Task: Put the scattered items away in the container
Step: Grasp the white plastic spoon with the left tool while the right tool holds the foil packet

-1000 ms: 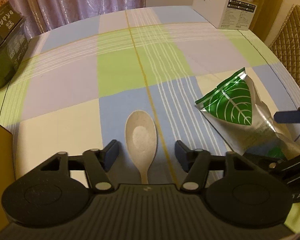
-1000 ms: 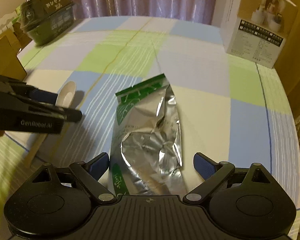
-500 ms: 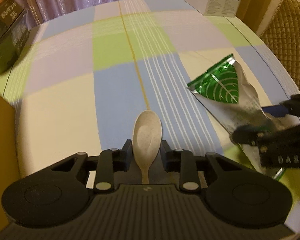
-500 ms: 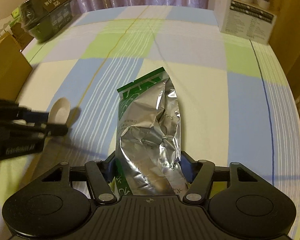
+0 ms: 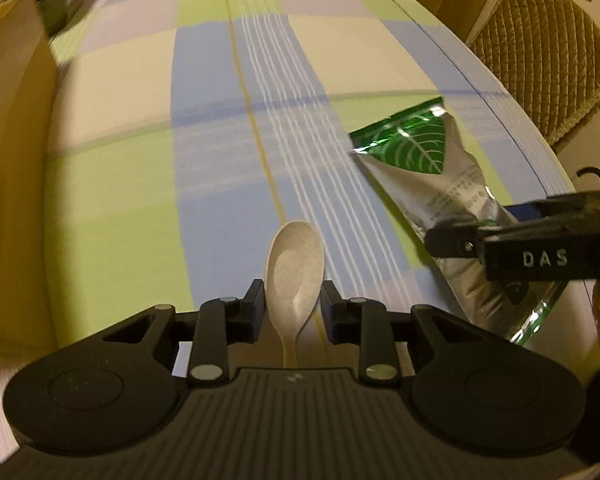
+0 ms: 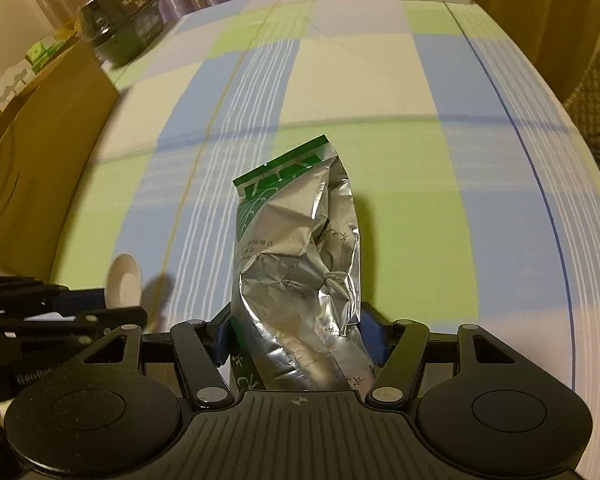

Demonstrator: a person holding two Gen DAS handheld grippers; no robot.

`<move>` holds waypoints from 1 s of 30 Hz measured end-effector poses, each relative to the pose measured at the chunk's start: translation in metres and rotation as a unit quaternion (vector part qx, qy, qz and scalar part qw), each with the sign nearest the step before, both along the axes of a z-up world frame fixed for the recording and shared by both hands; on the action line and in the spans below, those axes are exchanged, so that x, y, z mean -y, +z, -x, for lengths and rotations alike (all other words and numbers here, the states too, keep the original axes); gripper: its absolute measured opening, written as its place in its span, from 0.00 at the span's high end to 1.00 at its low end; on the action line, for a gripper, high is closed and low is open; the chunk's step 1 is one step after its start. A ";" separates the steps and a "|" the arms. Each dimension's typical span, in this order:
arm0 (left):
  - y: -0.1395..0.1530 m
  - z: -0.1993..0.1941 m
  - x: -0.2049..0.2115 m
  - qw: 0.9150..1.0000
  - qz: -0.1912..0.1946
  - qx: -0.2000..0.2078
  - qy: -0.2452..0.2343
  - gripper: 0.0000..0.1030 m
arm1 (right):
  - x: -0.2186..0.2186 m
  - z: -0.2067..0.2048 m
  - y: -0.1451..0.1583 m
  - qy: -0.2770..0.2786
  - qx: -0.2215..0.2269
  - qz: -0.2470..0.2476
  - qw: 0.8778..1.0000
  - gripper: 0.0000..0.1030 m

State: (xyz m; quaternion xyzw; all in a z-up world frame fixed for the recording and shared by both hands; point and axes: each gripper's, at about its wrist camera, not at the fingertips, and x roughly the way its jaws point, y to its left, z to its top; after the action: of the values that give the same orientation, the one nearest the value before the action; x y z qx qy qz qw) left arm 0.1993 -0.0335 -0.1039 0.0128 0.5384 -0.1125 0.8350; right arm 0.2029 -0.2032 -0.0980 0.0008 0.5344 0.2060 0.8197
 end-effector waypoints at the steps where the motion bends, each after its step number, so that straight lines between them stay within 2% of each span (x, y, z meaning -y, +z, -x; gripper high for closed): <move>1: 0.000 0.007 0.000 1.000 -0.001 -0.002 0.002 0.76 | 0.002 0.006 -0.001 -0.002 0.002 -0.003 1.000 0.37; 6: -0.005 0.032 -0.003 1.000 -0.008 -0.009 0.004 0.76 | 0.003 0.029 -0.001 0.015 0.036 0.008 0.999 0.36; 8: -0.006 0.039 -0.004 1.000 -0.011 -0.006 0.006 0.76 | 0.000 0.030 -0.002 0.021 0.041 0.006 0.999 0.27; 9: -0.006 0.041 -0.003 1.000 -0.012 -0.006 0.007 0.76 | 0.002 0.031 -0.003 0.018 0.044 0.004 0.999 0.17; 10: -0.006 0.042 -0.004 1.000 -0.013 -0.007 0.010 0.76 | 0.004 0.032 -0.002 0.014 0.050 0.004 0.999 0.15; 18: -0.006 0.048 -0.005 1.000 -0.012 -0.003 0.009 0.74 | 0.013 0.027 -0.005 -0.007 0.048 -0.028 0.998 0.15; 24: -0.006 0.047 -0.002 1.000 -0.017 -0.005 -0.005 0.64 | 0.001 0.028 -0.009 0.021 0.046 0.000 0.999 0.15; 30: -0.006 0.047 -0.004 1.000 -0.017 -0.002 -0.006 0.63 | -0.003 0.030 -0.012 0.032 0.055 0.014 0.998 0.15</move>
State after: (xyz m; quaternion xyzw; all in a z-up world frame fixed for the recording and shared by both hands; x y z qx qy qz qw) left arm 0.1524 -0.0298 -0.1103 0.0298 0.5422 -0.1083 0.8327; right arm 0.1725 -0.2005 -0.1100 -0.0394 0.4914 0.2243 0.8407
